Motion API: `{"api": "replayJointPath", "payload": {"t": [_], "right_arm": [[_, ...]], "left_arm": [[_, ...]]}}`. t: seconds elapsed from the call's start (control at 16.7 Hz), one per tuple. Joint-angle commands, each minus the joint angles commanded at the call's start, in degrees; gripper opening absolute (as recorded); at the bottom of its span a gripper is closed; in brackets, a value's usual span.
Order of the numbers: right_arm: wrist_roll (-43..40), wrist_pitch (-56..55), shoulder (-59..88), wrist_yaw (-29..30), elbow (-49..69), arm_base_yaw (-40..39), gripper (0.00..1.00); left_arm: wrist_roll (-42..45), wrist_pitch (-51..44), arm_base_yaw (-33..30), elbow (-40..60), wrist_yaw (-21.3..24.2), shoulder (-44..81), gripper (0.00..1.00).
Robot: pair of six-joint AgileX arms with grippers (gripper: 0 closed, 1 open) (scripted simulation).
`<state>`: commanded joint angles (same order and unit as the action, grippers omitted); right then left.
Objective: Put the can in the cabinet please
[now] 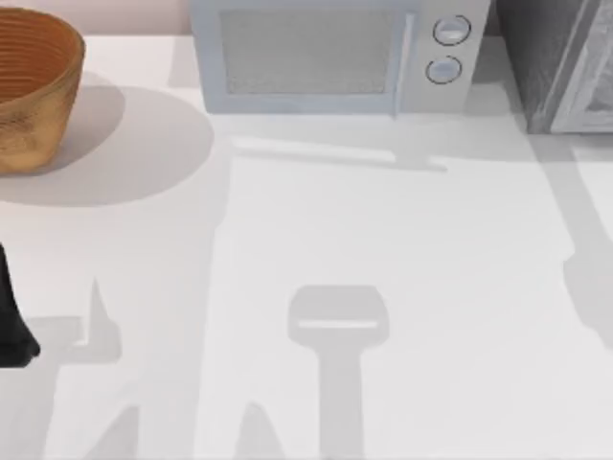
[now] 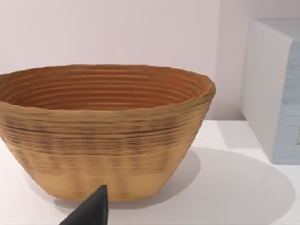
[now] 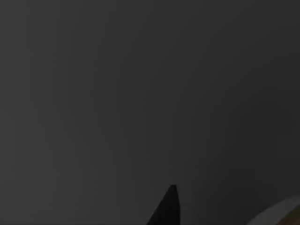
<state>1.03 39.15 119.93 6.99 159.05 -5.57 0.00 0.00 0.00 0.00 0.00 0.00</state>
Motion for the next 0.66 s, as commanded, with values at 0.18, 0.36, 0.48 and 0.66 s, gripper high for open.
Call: {"api": "replayJointPath", "payload": {"t": [0.18,0.36,0.48,0.66], "right_arm": [[0.00,0.00,0.00,0.00,0.00,0.00,0.83],[0.00,0.00,0.00,0.00,0.00,0.00,1.00],[0.00,0.00,0.00,0.00,0.00,0.00,1.00],[0.00,0.00,0.00,0.00,0.00,0.00,1.00]], "left_arm": [[0.00,0.00,0.00,0.00,0.00,0.00,1.00],[0.00,0.00,0.00,0.00,0.00,0.00,1.00],[0.00,0.00,0.00,0.00,0.00,0.00,1.00],[0.00,0.00,0.00,0.00,0.00,0.00,1.00]]}}
